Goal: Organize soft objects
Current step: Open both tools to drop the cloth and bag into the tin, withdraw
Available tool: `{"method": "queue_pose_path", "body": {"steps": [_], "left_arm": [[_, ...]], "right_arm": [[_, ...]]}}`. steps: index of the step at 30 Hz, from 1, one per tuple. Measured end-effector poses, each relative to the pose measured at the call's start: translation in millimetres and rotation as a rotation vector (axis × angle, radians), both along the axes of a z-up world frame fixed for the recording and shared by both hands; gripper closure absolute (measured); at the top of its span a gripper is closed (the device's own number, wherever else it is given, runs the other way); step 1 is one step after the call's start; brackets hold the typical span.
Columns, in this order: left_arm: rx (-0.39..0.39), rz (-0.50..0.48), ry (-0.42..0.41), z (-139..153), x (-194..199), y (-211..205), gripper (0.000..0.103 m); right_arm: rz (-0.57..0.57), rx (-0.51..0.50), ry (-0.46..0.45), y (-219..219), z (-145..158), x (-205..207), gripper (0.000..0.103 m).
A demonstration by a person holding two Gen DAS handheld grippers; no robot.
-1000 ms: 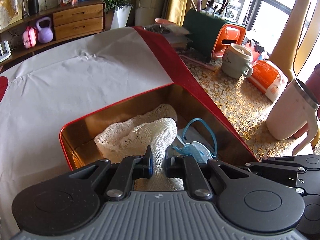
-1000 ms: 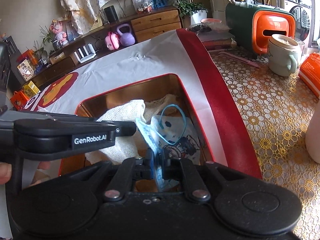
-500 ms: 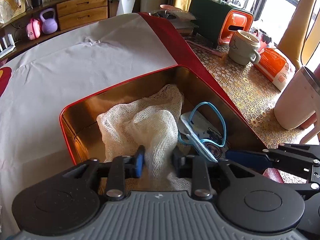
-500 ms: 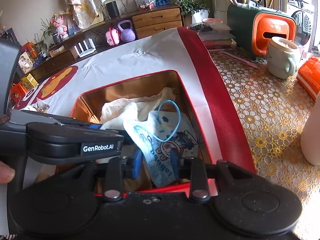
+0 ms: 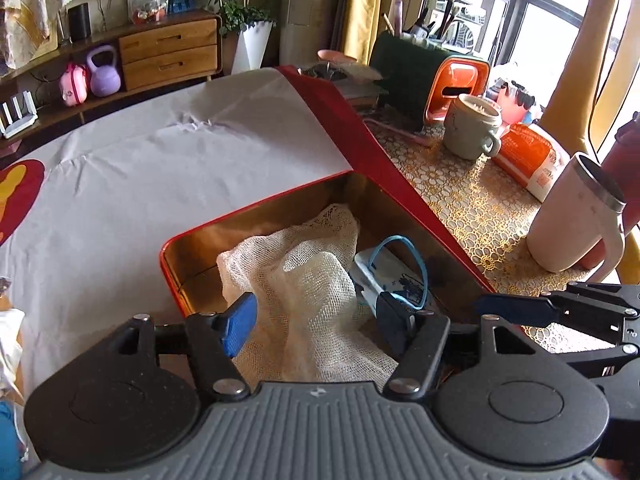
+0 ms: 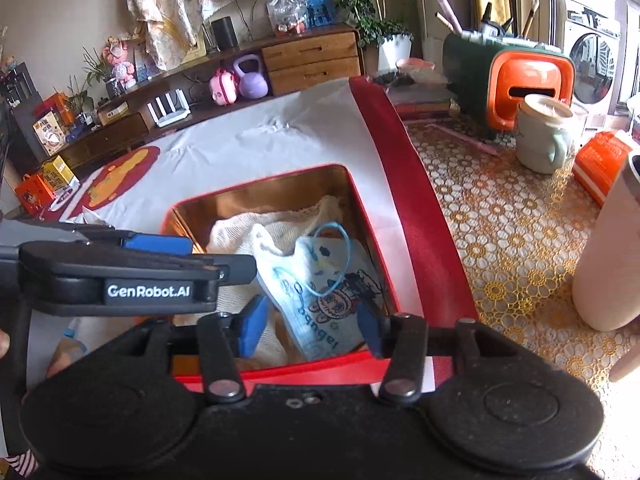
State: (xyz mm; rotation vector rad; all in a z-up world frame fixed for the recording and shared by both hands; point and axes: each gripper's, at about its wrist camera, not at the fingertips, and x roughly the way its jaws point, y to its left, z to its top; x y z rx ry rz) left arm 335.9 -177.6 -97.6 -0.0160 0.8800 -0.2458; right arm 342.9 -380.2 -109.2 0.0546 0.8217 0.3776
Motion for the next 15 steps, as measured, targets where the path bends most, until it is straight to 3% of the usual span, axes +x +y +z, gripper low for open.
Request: {"method": "queue_pose_path", "body": {"steps": [15], "left_arm": [[-0.030,-0.009,-0.139,62.1,-68.6,27.0,0.029]], "right_arm": [[0.013,0.002,-0.093,16.8,49.7,-53.9,0.032]]}}
